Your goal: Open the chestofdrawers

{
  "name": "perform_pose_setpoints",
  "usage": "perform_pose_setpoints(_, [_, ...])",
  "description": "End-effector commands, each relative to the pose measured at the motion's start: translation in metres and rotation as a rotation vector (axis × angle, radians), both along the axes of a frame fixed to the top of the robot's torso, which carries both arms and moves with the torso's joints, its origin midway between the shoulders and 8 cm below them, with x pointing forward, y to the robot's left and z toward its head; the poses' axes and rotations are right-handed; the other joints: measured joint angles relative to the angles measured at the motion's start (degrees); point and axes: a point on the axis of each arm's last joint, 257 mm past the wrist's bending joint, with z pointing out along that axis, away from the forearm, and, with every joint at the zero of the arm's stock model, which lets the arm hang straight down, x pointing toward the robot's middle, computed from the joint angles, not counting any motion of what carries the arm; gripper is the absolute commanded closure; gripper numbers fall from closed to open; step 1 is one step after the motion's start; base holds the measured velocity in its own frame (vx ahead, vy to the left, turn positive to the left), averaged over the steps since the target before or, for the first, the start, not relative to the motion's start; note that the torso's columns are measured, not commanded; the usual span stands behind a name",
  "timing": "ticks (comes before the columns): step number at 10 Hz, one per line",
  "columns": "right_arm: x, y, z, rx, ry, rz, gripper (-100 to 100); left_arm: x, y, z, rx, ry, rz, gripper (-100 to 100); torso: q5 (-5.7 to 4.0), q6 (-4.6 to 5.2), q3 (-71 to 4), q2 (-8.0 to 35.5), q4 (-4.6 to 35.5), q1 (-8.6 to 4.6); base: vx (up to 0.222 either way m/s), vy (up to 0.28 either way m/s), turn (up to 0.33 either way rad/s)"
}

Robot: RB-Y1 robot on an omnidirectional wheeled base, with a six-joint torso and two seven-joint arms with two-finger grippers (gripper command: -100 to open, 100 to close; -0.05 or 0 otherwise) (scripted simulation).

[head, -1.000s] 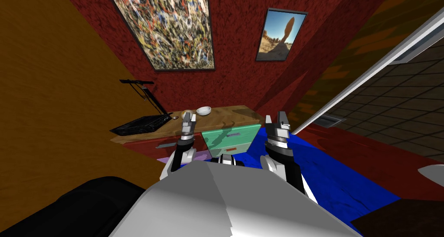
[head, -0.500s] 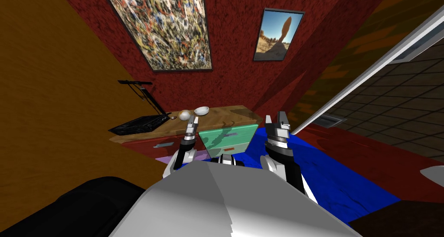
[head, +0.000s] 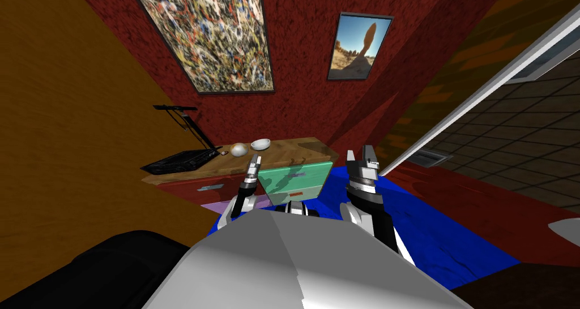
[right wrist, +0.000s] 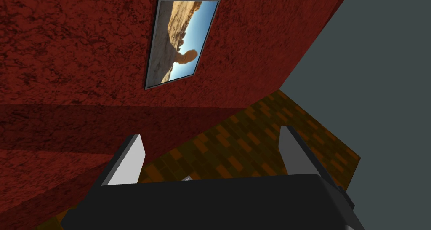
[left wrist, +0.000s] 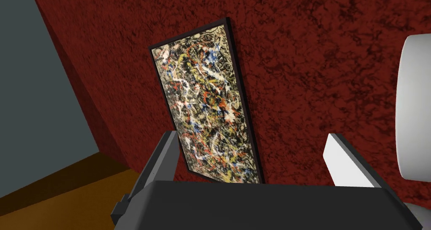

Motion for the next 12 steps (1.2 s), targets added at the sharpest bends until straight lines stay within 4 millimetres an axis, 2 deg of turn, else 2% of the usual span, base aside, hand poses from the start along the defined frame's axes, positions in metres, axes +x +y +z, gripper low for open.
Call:
perform_pose_setpoints(1, [0.000, 0.000, 0.000, 0.000, 0.000, 0.000, 0, 0.008, 0.006, -0.028, 0.000, 0.056, 0.011, -100, 0.01, 0.00, 0.01, 0.02, 0.01, 0.02, -0.005, -0.092, 0.014])
perform_pose_setpoints(7, [0.000, 0.000, 0.000, 0.000, 0.000, 0.000, 0, 0.022, 0.018, -0.085, 0.001, 0.171, 0.033, -100, 0.15, 0.11, -0.04, -0.15, -0.23, 0.01, -0.004, -0.082, 0.015])
perform_pose_setpoints(10, [0.000, 0.000, 0.000, 0.000, 0.000, 0.000, 0, 0.023, 0.019, -0.094, 0.001, 0.190, 0.036, -100, 0.33, 0.22, -0.23, -0.53, -0.54, 0.04, -0.002, -0.040, 0.011])
perform_pose_setpoints(12, [0.000, 0.000, 0.000, 0.000, 0.000, 0.000, 0, 0.026, 0.023, -0.114, 0.001, 0.229, 0.044, -100, 0.47, 0.39, -0.35, -0.80, -0.78, 0.01, 0.006, -0.037, 0.019])
